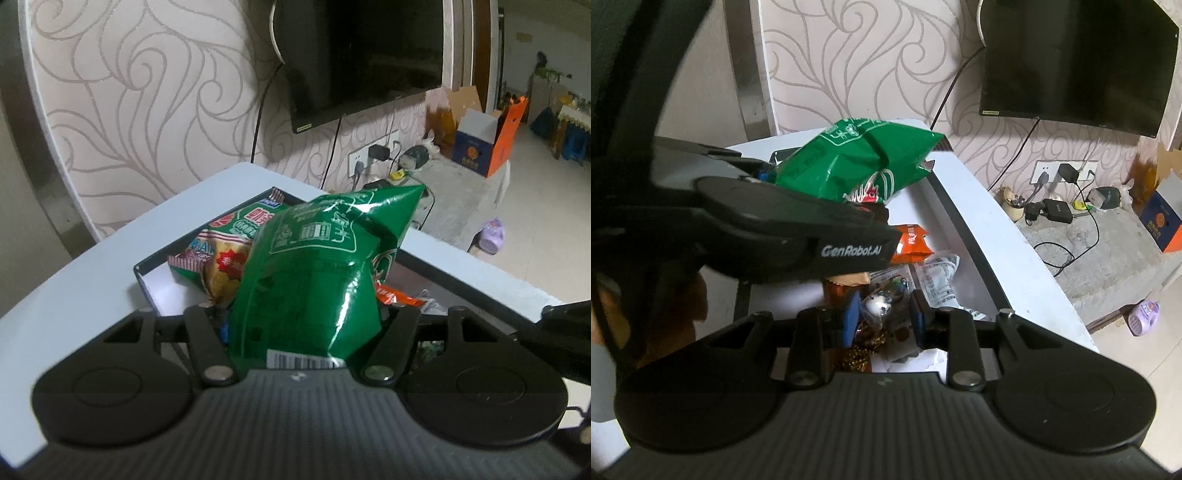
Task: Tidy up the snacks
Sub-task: 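Lower both held snacks into the black box and open both tools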
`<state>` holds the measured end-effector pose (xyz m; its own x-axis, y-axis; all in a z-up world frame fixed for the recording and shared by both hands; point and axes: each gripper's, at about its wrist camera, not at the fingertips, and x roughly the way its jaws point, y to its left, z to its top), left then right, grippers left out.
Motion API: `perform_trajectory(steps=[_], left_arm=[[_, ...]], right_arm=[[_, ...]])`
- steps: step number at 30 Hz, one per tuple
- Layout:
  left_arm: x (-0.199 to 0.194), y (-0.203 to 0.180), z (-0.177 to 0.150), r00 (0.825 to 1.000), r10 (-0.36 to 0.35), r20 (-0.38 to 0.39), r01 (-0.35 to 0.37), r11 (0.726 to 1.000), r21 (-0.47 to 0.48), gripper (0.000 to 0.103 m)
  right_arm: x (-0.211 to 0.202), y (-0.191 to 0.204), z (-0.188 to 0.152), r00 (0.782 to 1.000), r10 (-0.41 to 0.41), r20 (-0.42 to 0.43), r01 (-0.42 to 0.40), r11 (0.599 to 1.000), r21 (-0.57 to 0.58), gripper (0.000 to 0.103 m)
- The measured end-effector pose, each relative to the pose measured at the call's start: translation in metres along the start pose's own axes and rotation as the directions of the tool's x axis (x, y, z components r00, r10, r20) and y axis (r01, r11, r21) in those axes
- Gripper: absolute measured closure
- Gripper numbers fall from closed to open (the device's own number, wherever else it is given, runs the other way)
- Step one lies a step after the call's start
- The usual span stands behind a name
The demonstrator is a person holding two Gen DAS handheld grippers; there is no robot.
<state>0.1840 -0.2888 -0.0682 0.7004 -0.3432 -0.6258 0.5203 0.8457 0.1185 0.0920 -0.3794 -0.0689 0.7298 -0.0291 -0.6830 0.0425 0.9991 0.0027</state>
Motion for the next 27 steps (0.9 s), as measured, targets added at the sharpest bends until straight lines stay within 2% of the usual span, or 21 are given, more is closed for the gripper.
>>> perform_trajectory(steps=[7, 16, 18, 19, 20, 22, 24, 27], left_arm=[[0.001, 0.001, -0.001, 1.0, 0.01, -0.014, -0.01, 1.0, -0.016, 0.035], [0.005, 0.0, -0.004, 0.999, 0.026, -0.033, -0.027, 0.999, -0.02, 0.03], [0.005, -0.001, -0.005, 0.999, 0.033, -0.032, -0.033, 0.999, -0.018, 0.027], [0.005, -0.001, -0.005, 0.999, 0.037, -0.032, -0.037, 0.999, -0.015, 0.023], [0.006, -0.001, -0.005, 0.998, 0.047, -0.035, -0.047, 0.999, -0.012, 0.016], [0.008, 0.004, -0.006, 0.997, 0.042, -0.058, -0.044, 0.998, -0.038, 0.013], [0.009, 0.01, -0.009, 0.998, 0.015, -0.066, -0.02, 0.998, -0.065, 0.012], [0.006, 0.012, -0.014, 0.999, -0.003, -0.042, 0.001, 0.998, -0.056, 0.012]], right_arm=[[0.003, 0.004, -0.002, 1.0, 0.001, -0.01, -0.002, 1.0, -0.026, 0.069], [0.004, 0.006, -0.003, 1.0, 0.01, -0.016, -0.01, 0.999, -0.033, 0.063], [0.003, 0.005, -0.003, 1.0, 0.013, -0.019, -0.014, 0.999, -0.031, 0.056], [0.003, 0.006, -0.003, 1.0, 0.016, -0.022, -0.016, 0.999, -0.03, 0.054], [0.002, 0.007, -0.003, 1.0, 0.017, -0.023, -0.018, 0.999, -0.027, 0.049], [-0.001, 0.007, -0.004, 1.0, 0.015, -0.018, -0.016, 1.0, -0.016, 0.036], [-0.005, 0.006, -0.004, 1.0, 0.012, -0.008, -0.012, 1.0, -0.008, 0.031], [-0.013, 0.004, -0.003, 1.0, 0.02, 0.008, -0.02, 1.0, 0.001, 0.029]])
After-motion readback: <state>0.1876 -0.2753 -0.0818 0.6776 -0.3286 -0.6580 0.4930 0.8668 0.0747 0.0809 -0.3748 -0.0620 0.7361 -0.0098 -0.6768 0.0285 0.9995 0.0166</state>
